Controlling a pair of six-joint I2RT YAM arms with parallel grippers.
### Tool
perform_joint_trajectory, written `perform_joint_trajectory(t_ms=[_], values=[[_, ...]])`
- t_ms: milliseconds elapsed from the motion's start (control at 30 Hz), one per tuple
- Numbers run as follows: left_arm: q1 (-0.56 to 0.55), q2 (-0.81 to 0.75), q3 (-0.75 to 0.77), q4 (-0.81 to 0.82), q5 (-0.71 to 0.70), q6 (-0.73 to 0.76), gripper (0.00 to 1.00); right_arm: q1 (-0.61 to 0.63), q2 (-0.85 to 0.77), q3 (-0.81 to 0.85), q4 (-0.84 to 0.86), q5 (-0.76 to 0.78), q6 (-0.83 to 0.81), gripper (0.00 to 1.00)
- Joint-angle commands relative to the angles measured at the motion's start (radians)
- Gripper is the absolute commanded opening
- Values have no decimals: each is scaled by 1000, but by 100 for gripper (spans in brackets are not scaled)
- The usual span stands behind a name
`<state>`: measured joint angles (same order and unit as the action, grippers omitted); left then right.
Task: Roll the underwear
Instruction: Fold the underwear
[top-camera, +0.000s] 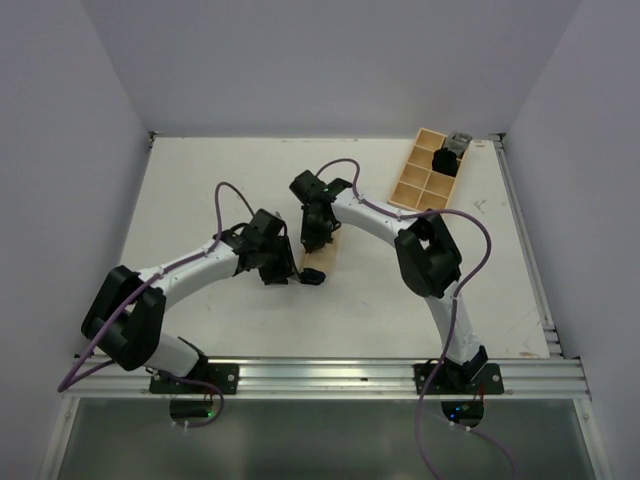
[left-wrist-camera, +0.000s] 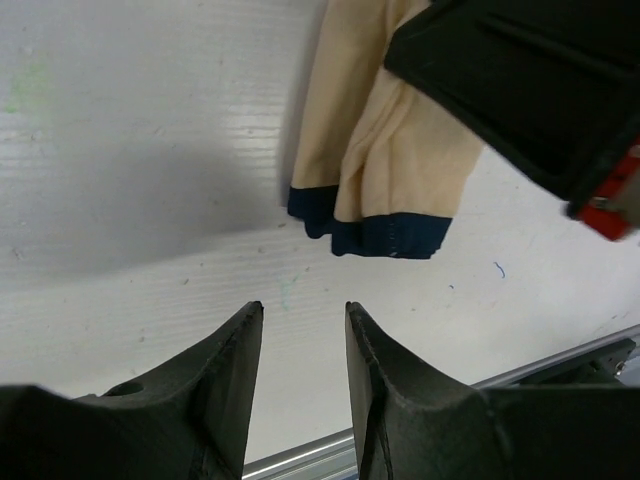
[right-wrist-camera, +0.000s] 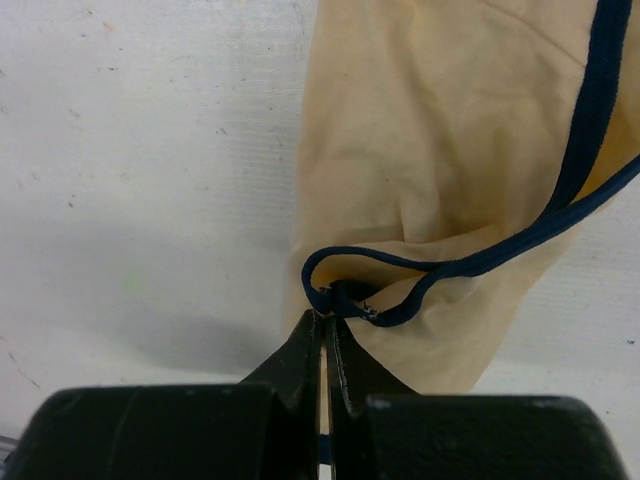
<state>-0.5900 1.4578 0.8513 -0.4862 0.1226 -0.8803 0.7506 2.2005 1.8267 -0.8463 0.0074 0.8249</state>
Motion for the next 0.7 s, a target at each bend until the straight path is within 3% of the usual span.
perform_joint_trajectory(t_ms=[0, 100, 333, 667], values=[[7, -25, 45, 61, 15, 35, 43, -2, 18, 39, -8, -4, -12, 0], [6, -25, 48, 80, 28, 38, 43, -2, 19, 37, -7, -4, -10, 0], [7, 9, 52, 74, 11, 58, 43, -3, 31, 48, 9, -3, -17, 14], [6, 65, 75, 84, 3, 80, 43, -2, 48, 75, 9, -4, -17, 18]])
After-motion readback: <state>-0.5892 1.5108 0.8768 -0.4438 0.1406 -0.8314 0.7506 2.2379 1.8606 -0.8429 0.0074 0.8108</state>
